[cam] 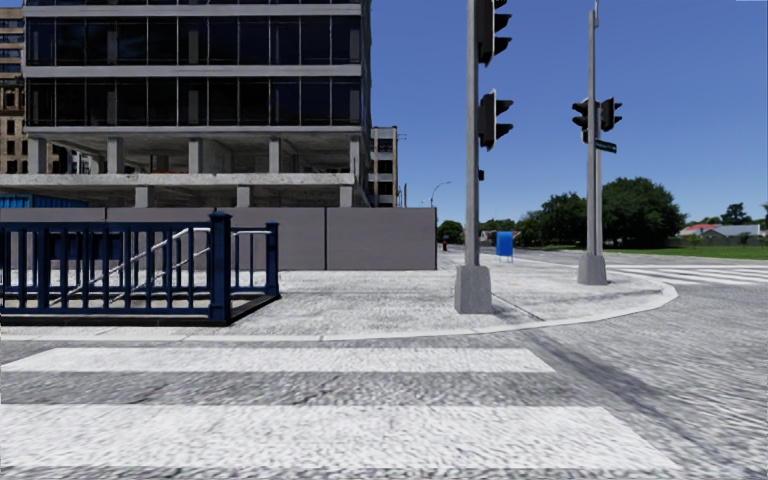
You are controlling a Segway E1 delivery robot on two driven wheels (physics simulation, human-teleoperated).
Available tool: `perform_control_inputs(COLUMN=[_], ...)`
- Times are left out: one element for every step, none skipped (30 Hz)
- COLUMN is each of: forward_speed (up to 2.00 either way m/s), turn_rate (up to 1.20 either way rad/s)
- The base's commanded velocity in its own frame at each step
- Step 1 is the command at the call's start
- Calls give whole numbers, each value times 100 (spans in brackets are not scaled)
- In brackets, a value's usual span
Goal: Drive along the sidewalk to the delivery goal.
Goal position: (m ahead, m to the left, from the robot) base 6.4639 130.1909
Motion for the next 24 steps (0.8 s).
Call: perform_control_inputs(forward_speed=[200, 200, 200, 200, 200, 200, 200, 200, 200, 200, 200, 200, 200, 200, 200, 200, 200, 200, 200, 200, 200, 200, 200, 200], turn_rate=[0, 0, 0, 0, 0, 0, 0, 0, 0, 0, 0, 0, 0, 0, 0, 0, 0, 0, 0, 0, 0, 0, 0, 0])
